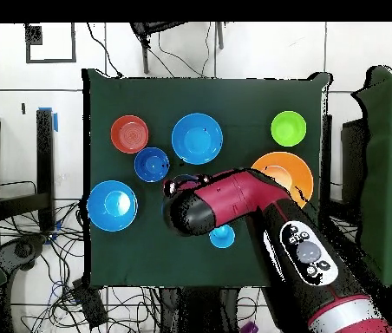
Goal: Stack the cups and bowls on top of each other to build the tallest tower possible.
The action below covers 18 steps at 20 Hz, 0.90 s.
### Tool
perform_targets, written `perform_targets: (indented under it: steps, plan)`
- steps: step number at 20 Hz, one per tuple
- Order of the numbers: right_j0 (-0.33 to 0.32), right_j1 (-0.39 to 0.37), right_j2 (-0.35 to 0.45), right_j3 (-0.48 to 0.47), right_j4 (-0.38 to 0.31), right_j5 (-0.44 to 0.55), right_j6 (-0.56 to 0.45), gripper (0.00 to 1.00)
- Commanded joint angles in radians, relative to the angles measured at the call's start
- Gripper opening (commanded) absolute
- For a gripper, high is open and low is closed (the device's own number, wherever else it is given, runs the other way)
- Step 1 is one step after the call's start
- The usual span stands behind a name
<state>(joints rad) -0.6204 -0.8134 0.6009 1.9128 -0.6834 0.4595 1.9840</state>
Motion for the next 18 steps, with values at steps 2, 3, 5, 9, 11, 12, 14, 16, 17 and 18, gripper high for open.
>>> perform_targets:
  steps: [2, 3, 5, 9, 11, 12, 14, 16, 17, 18]
  plan:
    - [0.035, 0.136, -0.016, -0.003, -0.178, -0.051, -0.118, 1.00]
    - [0.035, 0.143, -0.019, -0.006, -0.188, -0.057, -0.113, 1.00]
    - [0.038, 0.159, -0.023, -0.015, -0.209, -0.071, -0.099, 1.00]
    - [0.049, 0.183, -0.033, -0.029, -0.248, -0.094, -0.073, 1.00]
    - [0.064, 0.211, -0.048, -0.051, -0.273, -0.115, -0.048, 1.00]
    - [0.078, 0.234, -0.060, -0.073, -0.290, -0.130, -0.033, 1.00]
    - [0.094, 0.265, -0.076, -0.099, -0.316, -0.153, -0.020, 1.00]
    - [0.102, 0.285, -0.086, -0.113, -0.335, -0.172, -0.019, 1.00]
    - [0.107, 0.291, -0.090, -0.119, -0.340, -0.177, -0.018, 1.00]
    - [0.112, 0.297, -0.097, -0.124, -0.350, -0.184, -0.018, 1.00]
